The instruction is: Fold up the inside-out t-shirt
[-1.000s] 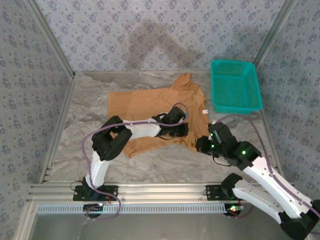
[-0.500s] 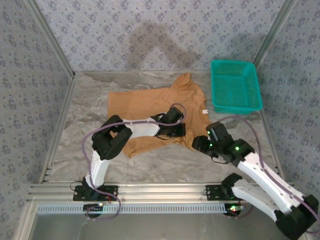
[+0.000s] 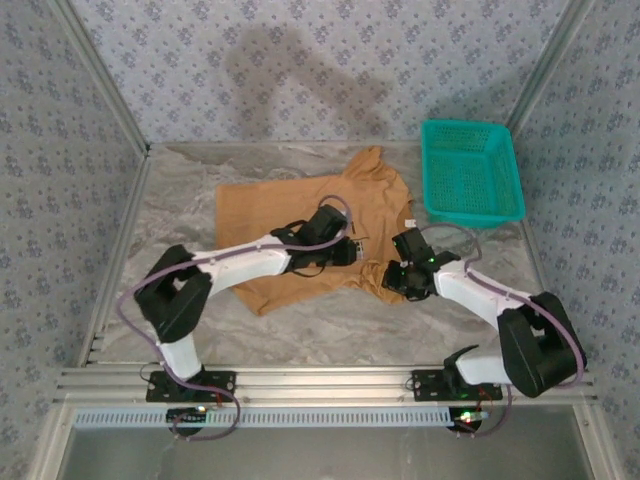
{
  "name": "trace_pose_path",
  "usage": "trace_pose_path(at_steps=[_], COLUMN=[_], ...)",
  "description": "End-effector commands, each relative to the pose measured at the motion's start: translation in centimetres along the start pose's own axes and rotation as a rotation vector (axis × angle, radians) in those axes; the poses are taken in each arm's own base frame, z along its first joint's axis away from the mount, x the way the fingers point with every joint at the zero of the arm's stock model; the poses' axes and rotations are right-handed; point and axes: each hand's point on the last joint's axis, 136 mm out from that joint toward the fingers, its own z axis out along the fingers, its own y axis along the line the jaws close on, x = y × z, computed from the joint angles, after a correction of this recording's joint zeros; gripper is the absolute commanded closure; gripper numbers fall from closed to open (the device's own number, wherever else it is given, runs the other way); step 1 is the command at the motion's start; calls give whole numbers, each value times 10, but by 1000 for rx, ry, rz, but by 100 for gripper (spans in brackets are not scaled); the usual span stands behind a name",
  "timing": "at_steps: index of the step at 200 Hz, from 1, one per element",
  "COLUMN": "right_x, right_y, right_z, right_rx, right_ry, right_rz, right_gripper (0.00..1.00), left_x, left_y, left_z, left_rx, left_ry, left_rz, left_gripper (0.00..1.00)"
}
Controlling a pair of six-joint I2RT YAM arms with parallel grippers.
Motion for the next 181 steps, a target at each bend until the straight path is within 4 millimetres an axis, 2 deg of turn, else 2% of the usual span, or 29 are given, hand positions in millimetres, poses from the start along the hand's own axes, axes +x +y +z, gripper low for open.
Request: trace_pose_path(at_steps=[1, 5, 29, 43, 55, 87, 125, 181], right_x=[-12, -12, -11, -11, -9, 3, 6, -2], right_y=[18, 18, 21, 24, 23, 7, 2, 5], right_z=[-8, -11, -40, -61, -73, -85, -78, -72], right_rx=[-60, -59, -71, -108, -132, -143, -148, -134], right_ry=[-26, -24, -53, -86, -117, -135, -120, -116], right_rz=[-33, -37, -72, -88, -87, -43, -18, -24], right_gripper=[97, 100, 100, 100, 100, 100, 100, 100], left_x=[9, 11, 32, 46, 57, 77, 87, 90], left_y=[62, 72, 127, 152, 164, 176, 191, 187], left_z=[-41, -49, -93, -108, -114, -115, -105, -91], left_rx=[-175, -198, -307, -335, -334, -354, -439, -486], left_ry=[5, 2, 1, 5, 13, 71, 141, 193], left_rz=[-21, -25, -70, -104, -118, -108, -93, -27], left_gripper=[77, 76, 73, 70, 67, 63, 62, 61])
